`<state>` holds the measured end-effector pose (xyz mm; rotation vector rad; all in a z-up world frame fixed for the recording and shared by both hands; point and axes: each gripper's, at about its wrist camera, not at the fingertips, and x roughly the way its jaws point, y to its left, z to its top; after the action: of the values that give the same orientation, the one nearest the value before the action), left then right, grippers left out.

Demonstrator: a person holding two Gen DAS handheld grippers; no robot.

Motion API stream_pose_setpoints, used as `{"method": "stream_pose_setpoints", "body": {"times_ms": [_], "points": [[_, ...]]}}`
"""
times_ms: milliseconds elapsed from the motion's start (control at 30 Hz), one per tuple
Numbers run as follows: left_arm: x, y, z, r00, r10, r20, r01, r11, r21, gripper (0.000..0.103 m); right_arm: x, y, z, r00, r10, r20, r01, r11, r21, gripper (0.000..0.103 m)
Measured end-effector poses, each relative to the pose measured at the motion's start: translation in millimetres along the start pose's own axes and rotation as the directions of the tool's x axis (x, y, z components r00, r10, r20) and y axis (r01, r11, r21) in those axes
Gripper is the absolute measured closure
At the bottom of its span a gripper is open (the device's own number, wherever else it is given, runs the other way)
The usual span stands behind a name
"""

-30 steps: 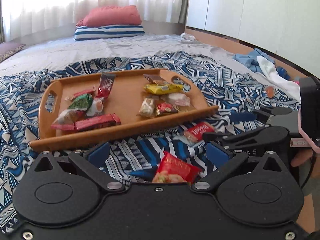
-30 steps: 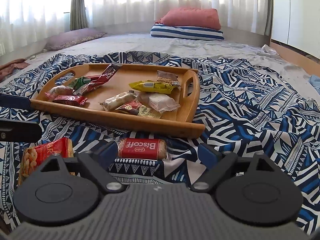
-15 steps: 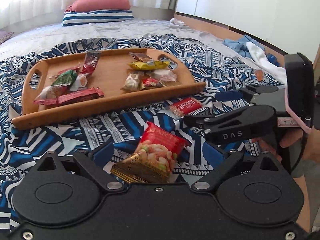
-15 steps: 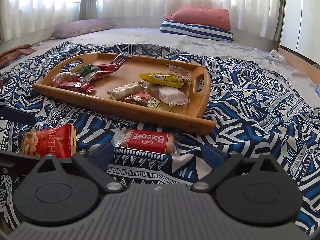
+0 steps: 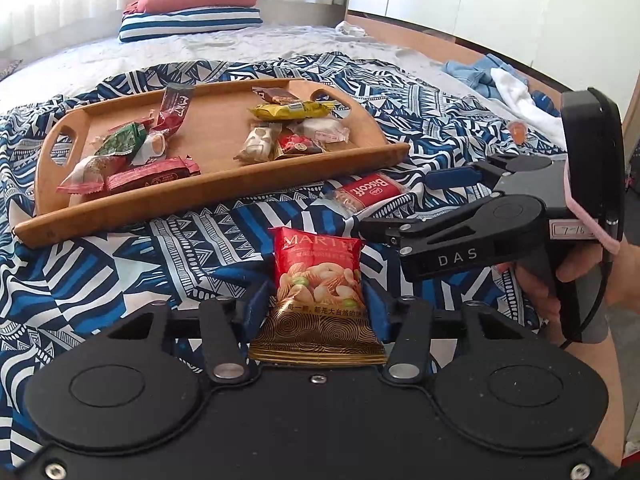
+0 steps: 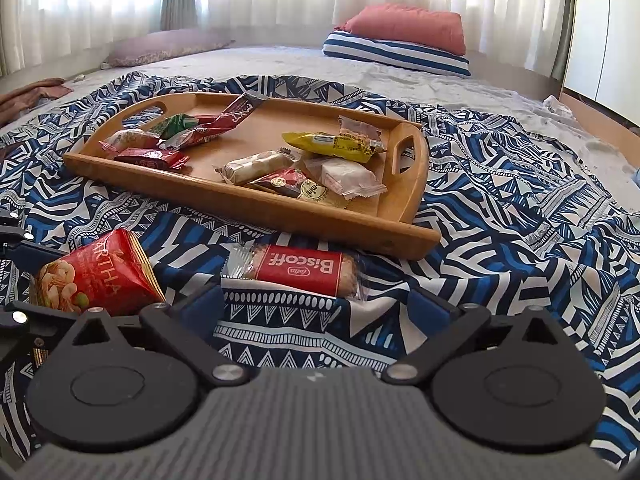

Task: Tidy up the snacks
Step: 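Carry the Martha bag and Biscoff packet over the tray with both tools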

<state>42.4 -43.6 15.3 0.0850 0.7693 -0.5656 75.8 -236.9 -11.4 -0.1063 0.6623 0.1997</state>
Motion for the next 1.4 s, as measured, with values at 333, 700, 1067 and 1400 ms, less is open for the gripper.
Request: {"method": "stream_pose_setpoints", "body": {"times_ms": [333, 700, 1067, 1400], "points": [[12.2, -2.8, 5.7, 1.000, -0.002, -0.009, 0.002, 1.000, -0.002, 0.043, 0.6, 1.5, -0.9, 1.000, -0.006, -0.001, 0.006, 1.000, -0.006, 0.000], [16.7, -0.8, 12.0, 1.000, 0.015, -0.010, -0.016, 1.000, -0.015, 0.063, 1.1, -0.9, -1.5, 1.000, 0.003, -0.004, -0.003, 1.000, 0.007, 0.000], [4.2, 10.4, 31.2, 0.997, 0.068, 0.048, -0.066, 0.997, -0.029, 0.063, -0.5, 6.8, 15.8, 1.000, -0.005, 0.022, 0.005, 1.000, 0.020, 0.000], [-1.2, 30.6, 44.3, 0.990, 0.124, 0.069, -0.119, 0.990, -0.079, 0.063, 15.5, 25.2, 29.0, 0.999, -0.054, -0.003, 0.054, 0.998, 0.016, 0.002]]}}
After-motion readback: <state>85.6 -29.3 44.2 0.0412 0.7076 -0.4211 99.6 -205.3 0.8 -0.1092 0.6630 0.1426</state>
